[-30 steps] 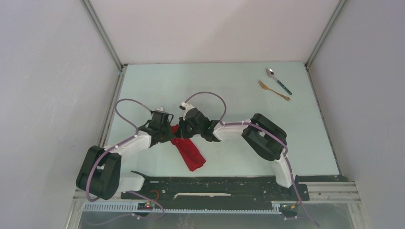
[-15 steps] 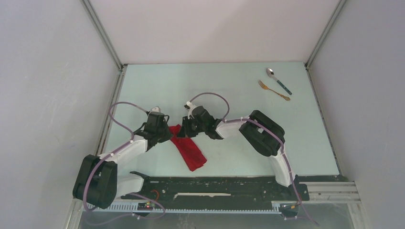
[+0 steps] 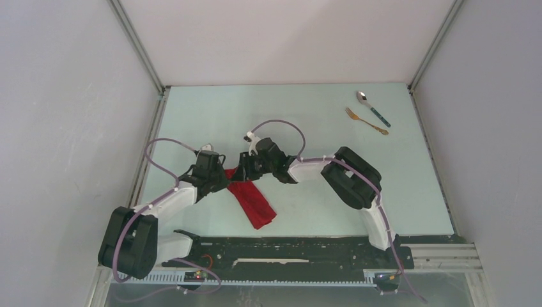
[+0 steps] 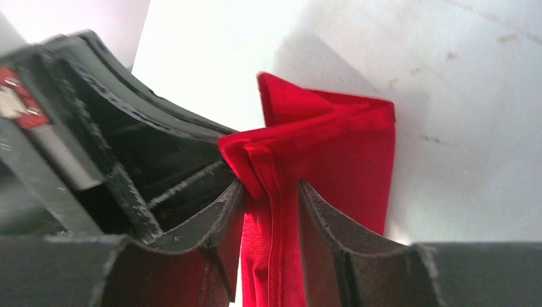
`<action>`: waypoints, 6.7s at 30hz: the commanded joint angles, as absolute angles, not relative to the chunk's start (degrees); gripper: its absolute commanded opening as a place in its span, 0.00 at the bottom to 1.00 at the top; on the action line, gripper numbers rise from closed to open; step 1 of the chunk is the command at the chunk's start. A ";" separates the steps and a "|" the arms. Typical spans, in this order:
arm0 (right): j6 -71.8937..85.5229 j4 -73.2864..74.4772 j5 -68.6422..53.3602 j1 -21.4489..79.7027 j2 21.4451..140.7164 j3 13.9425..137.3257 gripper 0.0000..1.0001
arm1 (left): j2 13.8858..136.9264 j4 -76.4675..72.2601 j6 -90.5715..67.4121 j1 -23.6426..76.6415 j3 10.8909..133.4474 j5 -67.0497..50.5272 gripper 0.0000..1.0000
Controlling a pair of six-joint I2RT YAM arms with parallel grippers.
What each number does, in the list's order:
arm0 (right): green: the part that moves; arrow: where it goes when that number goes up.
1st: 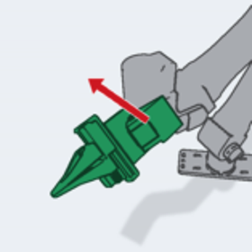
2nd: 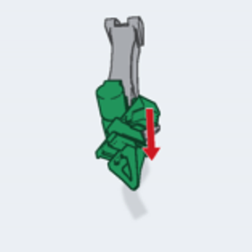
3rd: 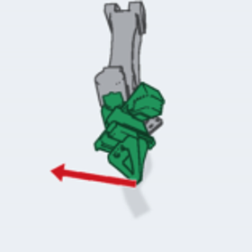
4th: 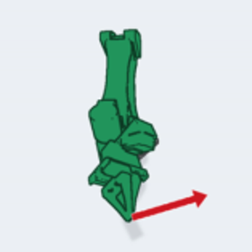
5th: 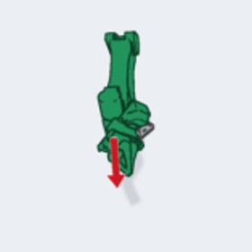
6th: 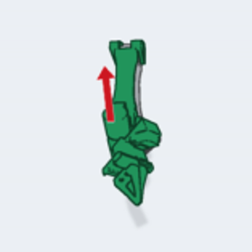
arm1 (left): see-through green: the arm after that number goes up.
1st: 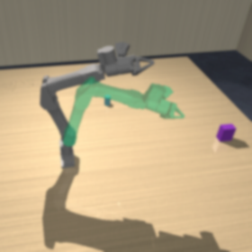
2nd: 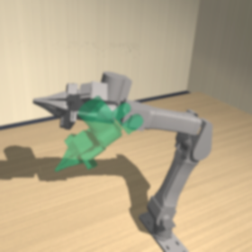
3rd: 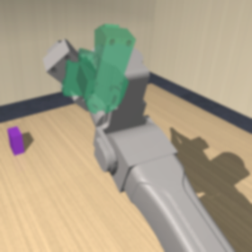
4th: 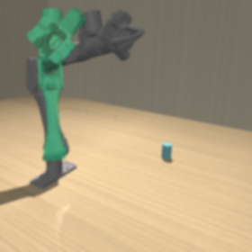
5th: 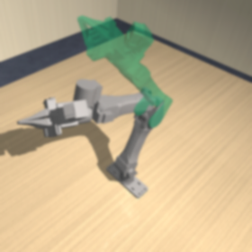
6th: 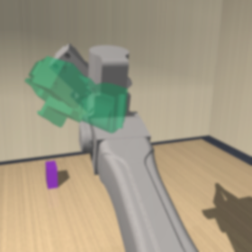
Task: Fold the napkin into a case and place the utensils inside
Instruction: Stuff the top corner of the smaller-rectangle-folded napkin into the folded napkin.
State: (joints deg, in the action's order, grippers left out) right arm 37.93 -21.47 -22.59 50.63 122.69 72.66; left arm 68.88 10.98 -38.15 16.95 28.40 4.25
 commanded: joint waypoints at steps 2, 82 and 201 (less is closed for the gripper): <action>35.63 -20.31 -22.50 50.93 122.95 78.11 0.44 | 67.65 9.50 -38.76 16.44 27.86 4.06 0.00; 46.59 -35.05 -31.16 51.29 131.10 76.10 0.24 | 61.38 13.98 -40.21 15.82 29.95 1.62 0.00; 37.87 -20.92 -23.55 51.84 125.94 81.65 0.38 | 72.01 20.12 -45.24 -3.81 39.73 -9.37 0.33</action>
